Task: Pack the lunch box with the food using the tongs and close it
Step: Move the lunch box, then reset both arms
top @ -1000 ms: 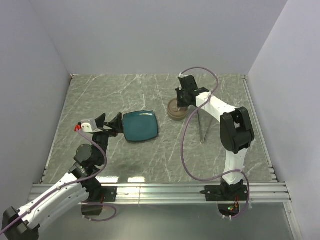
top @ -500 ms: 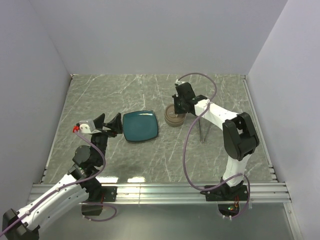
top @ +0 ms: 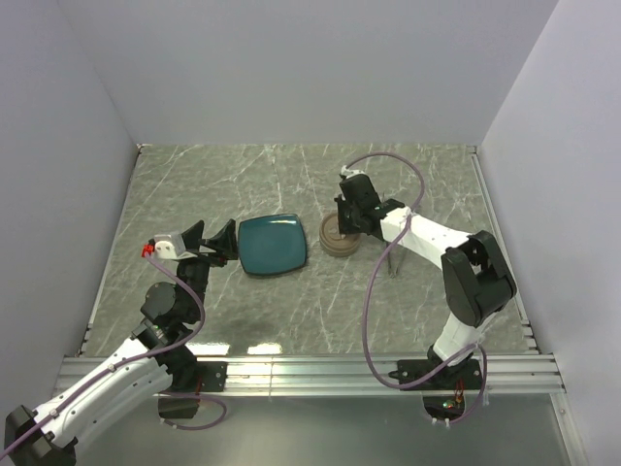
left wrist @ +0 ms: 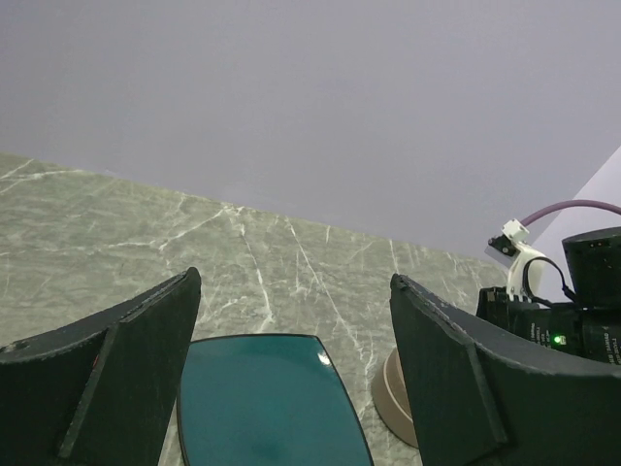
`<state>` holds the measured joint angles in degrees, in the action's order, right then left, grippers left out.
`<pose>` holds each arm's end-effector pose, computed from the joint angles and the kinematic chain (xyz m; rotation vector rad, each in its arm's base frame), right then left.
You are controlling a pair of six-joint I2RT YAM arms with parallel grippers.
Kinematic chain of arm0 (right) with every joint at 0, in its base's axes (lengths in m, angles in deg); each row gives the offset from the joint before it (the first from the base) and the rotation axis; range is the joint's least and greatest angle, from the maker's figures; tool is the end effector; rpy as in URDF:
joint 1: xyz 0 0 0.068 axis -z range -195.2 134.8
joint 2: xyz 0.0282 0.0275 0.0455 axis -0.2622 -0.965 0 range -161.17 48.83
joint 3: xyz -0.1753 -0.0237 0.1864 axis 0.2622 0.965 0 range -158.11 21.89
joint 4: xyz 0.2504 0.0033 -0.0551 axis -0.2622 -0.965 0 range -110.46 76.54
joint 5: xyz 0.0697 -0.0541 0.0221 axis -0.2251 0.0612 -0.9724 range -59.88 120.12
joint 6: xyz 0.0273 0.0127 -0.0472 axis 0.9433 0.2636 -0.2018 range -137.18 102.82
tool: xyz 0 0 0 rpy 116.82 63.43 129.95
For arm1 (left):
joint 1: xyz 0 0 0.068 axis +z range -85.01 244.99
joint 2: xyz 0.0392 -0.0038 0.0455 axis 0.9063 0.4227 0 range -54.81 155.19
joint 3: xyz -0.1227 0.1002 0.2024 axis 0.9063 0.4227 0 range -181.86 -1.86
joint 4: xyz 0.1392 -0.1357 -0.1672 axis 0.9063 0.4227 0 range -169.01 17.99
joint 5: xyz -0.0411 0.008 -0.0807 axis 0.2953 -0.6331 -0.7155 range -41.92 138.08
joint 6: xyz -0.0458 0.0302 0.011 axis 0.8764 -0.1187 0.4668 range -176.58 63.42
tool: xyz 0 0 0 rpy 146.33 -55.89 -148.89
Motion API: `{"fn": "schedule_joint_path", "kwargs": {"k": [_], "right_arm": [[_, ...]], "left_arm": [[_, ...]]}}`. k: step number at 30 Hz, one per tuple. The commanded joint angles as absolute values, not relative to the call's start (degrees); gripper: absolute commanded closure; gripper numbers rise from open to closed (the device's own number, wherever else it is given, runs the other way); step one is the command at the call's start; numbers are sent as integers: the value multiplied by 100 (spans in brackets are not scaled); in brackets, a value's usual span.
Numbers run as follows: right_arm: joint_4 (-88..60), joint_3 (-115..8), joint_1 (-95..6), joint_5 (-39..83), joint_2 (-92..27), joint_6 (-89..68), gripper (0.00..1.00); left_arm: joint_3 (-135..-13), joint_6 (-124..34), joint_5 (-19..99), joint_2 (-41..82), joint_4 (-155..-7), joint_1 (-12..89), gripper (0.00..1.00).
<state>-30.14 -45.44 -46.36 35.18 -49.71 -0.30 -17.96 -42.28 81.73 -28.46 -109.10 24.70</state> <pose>0.3168 0.1876 0.2019 -0.2599 2.4079 0.2816 0.1240 -0.0771 0.2759 -0.2320 1.2772 -0.4581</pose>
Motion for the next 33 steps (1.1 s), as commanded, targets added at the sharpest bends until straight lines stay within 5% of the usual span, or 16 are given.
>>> {"fn": "schedule_joint_path", "kwargs": {"k": [1, 6, 7, 8, 9, 15, 26, 33], "right_arm": [[-3578, -4280, -4737, 3521, -4960, -5, 100], [-3482, -4219, -4781, 3556, -4812, -13, 97], [-3473, -4184, -4798, 3583, -4750, -13, 91], [-3447, -4157, -4842, 3609, -4680, -13, 71], [-3420, -4140, -4860, 3635, -4540, -13, 61], [-3428, -4166, -5018, 3916, -4135, -92, 32], [-3166, -3824, -5291, 4961, -2573, 30, 29], [-980, -2112, -4914, 5798, -1401, -84, 26]], "left_arm": [[-1777, -4208, 8077, -2862, -10960, 2500, 15], [-1777, -4191, 8121, -2871, -10960, 2500, 14], [-1777, -4182, 8174, -2871, -10951, 2500, 14], [-1785, -4173, 8226, -2871, -10925, 2500, 14], [-1785, -4155, 8314, -2862, -10916, 2509, 14], [-1838, -4129, 8367, -2845, -10828, 2509, 12], [-1838, -4129, 8473, -2853, -10819, 2500, 9], [-2189, -3874, 9219, -2424, -10231, 2518, 8]]}}
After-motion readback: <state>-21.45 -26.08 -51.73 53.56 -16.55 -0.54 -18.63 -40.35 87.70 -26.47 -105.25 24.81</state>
